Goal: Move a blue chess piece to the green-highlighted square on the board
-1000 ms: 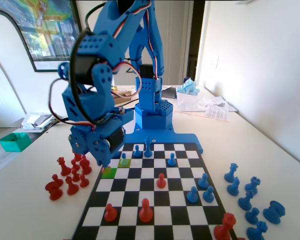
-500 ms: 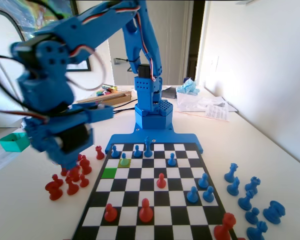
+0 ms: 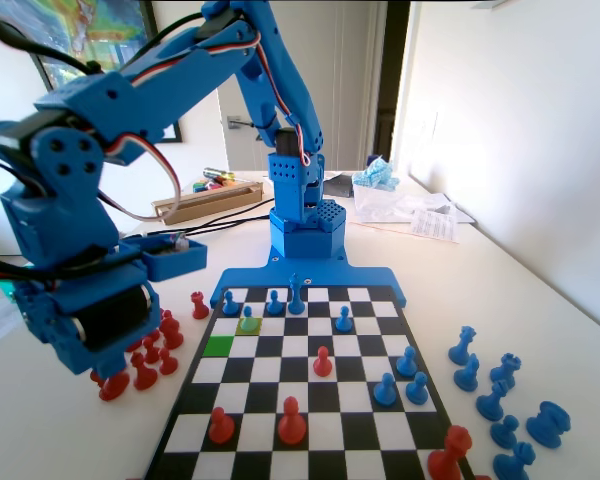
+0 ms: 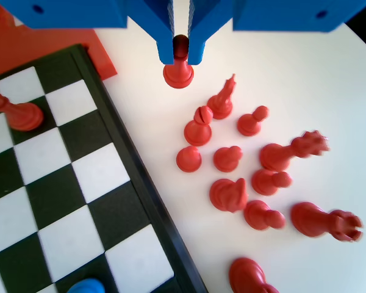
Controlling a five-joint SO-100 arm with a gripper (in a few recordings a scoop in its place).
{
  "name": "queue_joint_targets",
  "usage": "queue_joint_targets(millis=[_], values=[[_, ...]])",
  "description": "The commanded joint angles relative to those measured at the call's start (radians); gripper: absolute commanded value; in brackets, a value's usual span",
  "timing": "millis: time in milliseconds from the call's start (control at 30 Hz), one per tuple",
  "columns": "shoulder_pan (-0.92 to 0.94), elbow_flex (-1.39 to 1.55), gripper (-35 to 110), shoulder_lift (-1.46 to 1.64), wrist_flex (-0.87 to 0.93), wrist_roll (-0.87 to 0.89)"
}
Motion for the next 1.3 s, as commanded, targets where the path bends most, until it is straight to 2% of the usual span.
queue_joint_targets(millis=[0,500,933,1267], values=[[0.003,0.038,1,0.031,-0.041,-0.025],[-0.009,0.141,1,0.029,-0.103,-0.063],[-0.002,0.135,12,0.044,-0.13,-0.051],[-0.017,0.08,11,0.229,0.121,-0.058]])
